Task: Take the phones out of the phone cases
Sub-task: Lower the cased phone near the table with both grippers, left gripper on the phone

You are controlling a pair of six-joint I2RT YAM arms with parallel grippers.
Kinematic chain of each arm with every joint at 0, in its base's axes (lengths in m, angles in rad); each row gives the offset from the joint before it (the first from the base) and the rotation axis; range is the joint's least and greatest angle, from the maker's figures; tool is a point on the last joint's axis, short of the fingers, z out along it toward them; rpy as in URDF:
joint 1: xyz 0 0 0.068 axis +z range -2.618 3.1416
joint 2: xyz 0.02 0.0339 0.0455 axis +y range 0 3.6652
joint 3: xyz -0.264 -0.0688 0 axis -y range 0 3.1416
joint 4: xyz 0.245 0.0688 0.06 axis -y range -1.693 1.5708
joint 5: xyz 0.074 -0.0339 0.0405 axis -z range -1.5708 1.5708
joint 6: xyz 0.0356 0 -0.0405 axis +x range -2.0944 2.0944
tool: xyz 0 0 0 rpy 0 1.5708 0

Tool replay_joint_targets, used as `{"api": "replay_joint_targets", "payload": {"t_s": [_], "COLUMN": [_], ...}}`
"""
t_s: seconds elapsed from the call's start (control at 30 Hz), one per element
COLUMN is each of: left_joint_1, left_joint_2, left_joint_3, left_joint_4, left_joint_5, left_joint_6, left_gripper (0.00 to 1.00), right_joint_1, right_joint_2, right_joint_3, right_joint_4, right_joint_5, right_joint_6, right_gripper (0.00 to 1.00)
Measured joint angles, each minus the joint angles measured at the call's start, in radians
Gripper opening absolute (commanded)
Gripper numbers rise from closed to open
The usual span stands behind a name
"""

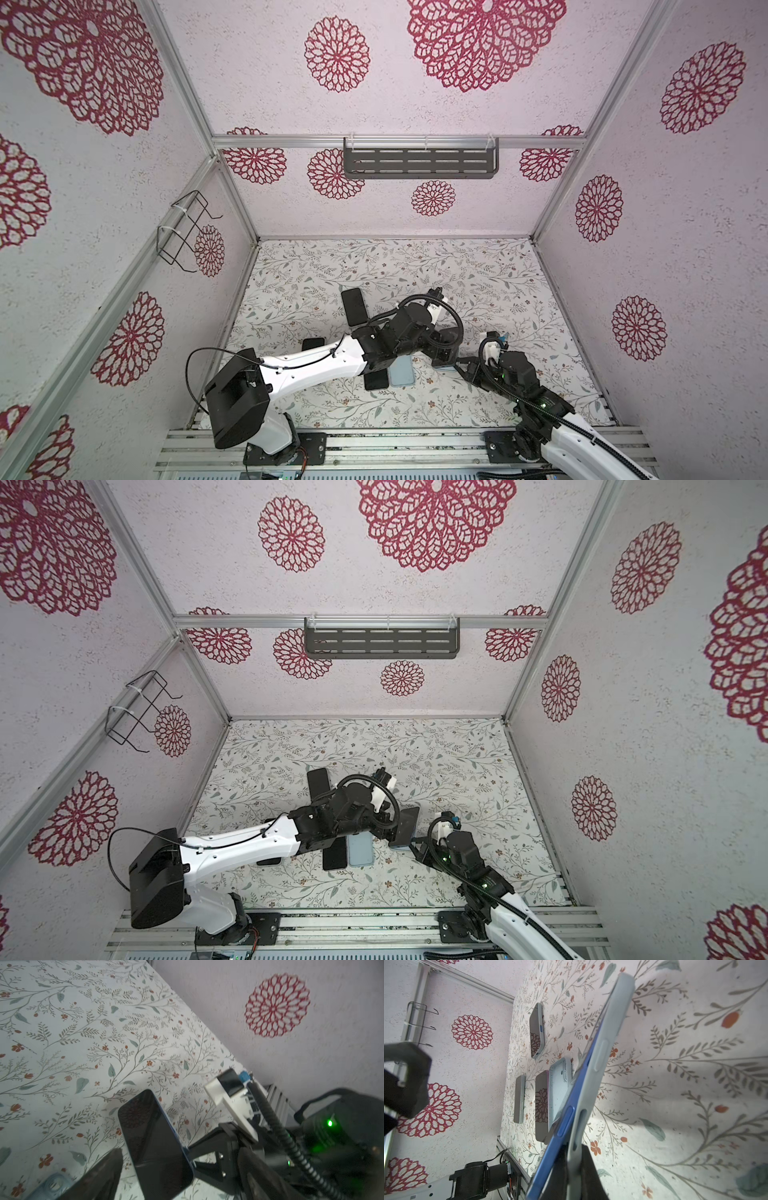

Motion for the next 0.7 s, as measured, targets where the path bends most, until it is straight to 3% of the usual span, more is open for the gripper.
{"api": "replay_joint_targets", "payload": {"t_s": [0.3,0.7], "left_joint_1": [-0.076,-0.114], "left_joint_2": [0.068,0.177], "left_joint_3": [0.019,0.082], "left_joint_4": [-0.162,-0.180], "left_joint_5": [-0.092,-0.162], "left_joint_6": [0.206,0.285], "left_gripper": [0.87,0.80], "right_joint_1": [-0.004,-0.007], "right_joint_2": [0.020,0.018], "right_joint_3": [0.000,0.000], "right_joint_4": [0.001,0.002], "right_joint_5": [-0.025,-0.037], "right_joint_6": [0.002,0.010], "right_gripper": [0.00,0.00]}}
